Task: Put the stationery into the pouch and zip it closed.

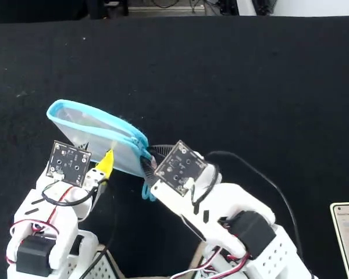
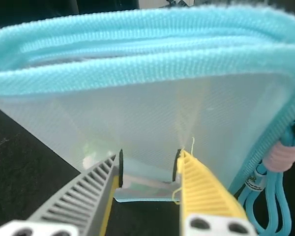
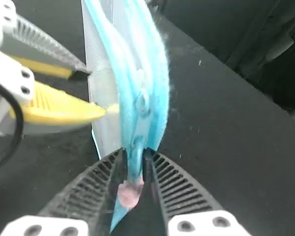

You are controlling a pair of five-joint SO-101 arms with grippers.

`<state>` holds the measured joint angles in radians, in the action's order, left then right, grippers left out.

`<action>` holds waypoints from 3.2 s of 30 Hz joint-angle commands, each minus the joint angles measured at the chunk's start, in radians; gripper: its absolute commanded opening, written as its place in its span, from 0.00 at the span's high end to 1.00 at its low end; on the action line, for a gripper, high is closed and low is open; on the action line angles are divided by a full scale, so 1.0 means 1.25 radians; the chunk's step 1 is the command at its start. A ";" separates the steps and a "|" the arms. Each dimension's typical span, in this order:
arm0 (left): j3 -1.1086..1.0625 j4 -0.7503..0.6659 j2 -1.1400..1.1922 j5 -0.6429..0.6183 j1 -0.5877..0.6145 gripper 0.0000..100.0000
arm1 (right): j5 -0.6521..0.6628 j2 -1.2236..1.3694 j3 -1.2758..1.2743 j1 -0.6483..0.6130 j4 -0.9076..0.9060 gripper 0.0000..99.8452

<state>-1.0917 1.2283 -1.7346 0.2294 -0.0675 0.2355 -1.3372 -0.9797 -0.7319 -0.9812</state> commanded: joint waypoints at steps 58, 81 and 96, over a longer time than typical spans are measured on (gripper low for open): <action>0.095 -0.039 0.002 -0.058 -0.191 0.77 | 0.125 0.384 0.628 -0.037 -0.279 0.99; 0.083 -0.001 0.001 -0.064 -0.104 0.77 | 0.006 0.382 0.539 -0.050 -0.274 0.90; 0.085 -0.001 0.001 -0.064 -0.101 0.77 | 0.001 0.137 0.222 -0.047 -0.245 0.86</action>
<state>-1.0211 1.2252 -1.7346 0.1557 -0.1979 0.2447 -1.0671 -0.4795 -0.7871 -1.3802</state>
